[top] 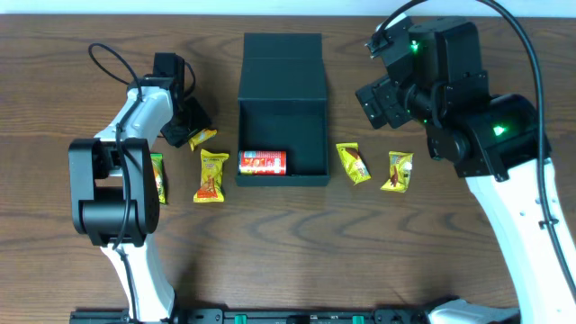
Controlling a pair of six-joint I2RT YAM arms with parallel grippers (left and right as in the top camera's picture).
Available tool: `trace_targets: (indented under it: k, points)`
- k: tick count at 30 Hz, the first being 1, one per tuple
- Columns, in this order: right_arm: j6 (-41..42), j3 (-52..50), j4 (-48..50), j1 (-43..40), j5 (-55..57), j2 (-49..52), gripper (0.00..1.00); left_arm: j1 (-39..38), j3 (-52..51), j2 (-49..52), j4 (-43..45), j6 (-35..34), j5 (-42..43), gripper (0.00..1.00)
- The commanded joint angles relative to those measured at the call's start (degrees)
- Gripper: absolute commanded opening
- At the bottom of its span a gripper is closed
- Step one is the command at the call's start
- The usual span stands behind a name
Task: Pack container
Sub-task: 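Grasp the yellow Le-mond biscuit packet with the left gripper, then carry the Le-mond packet into the box and release it beside the can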
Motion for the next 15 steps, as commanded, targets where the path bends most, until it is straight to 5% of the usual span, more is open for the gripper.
trace_targets:
  k: [1, 15]
  points:
    - [-0.46, -0.42, -0.02, -0.37, 0.35, 0.09, 0.99, -0.07, 0.61, 1.57, -0.85, 1.36, -0.22, 0.52]
    - [-0.39, -0.42, 1.14, -1.9, 5.14, 0.07, 0.99, -1.79, 23.1, 1.46, -16.59, 12.24, -0.22, 0.43]
